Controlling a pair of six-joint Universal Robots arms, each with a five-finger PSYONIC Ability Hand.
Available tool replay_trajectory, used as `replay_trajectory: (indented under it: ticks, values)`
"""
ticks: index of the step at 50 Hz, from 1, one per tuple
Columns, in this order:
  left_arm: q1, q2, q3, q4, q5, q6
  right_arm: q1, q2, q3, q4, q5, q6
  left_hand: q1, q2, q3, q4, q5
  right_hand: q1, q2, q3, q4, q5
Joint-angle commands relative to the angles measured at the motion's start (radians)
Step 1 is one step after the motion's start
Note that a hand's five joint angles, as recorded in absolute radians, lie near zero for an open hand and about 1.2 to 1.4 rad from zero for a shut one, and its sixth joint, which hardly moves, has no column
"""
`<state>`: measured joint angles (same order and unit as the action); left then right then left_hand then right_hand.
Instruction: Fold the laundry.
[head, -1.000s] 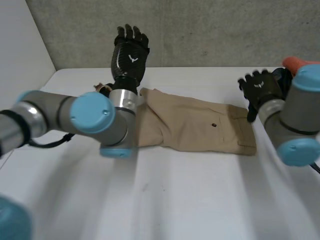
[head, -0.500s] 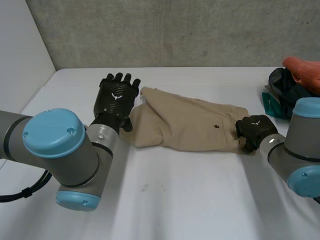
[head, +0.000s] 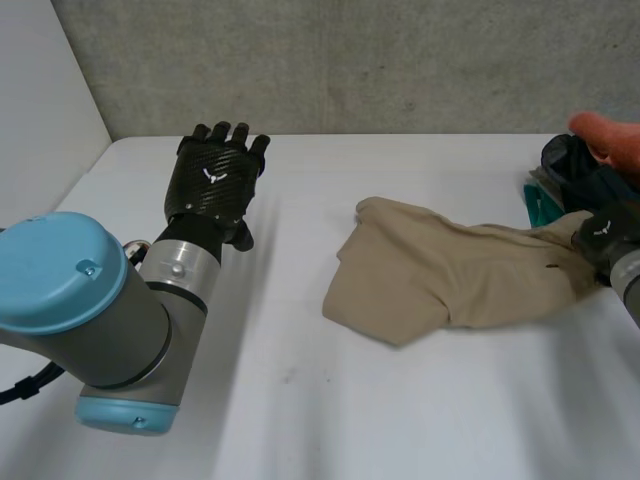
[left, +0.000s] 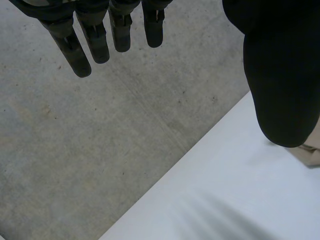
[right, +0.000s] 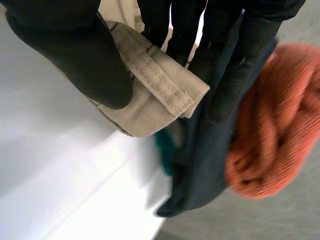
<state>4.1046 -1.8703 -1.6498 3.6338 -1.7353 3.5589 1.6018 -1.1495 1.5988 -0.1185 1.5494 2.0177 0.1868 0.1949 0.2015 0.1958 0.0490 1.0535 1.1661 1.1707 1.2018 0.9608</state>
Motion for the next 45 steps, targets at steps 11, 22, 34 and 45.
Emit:
replay_trajectory:
  ticks: [11,22,34,45]
  values:
    - [-0.001,0.02,-0.008,0.005,-0.004,0.0,0.432,0.143,-0.066,-0.395,-0.388,-0.033,-0.011,-0.02,-0.026,-0.02,-0.048,0.343,0.23,0.226,0.194,0.261]
    - [-0.006,-0.007,0.08,0.014,-0.003,0.002,0.488,0.153,-0.088,-0.352,-0.477,0.082,-0.011,-0.02,-0.026,-0.02,-0.048,-0.575,-0.688,-0.692,-0.723,-0.657]
    - [-0.092,-0.262,0.408,0.003,0.025,0.003,0.356,-0.067,-0.077,-0.258,-0.281,0.908,-0.011,-0.02,-0.026,-0.02,-0.048,-0.879,-0.992,-0.996,-1.027,-0.961]
    - [-0.159,-0.53,0.692,-0.133,0.192,-0.014,0.231,-0.001,-0.206,0.032,-0.273,0.984,-0.011,-0.02,-0.026,-0.02,-0.048,-0.879,-0.992,-0.996,-1.027,-0.961]
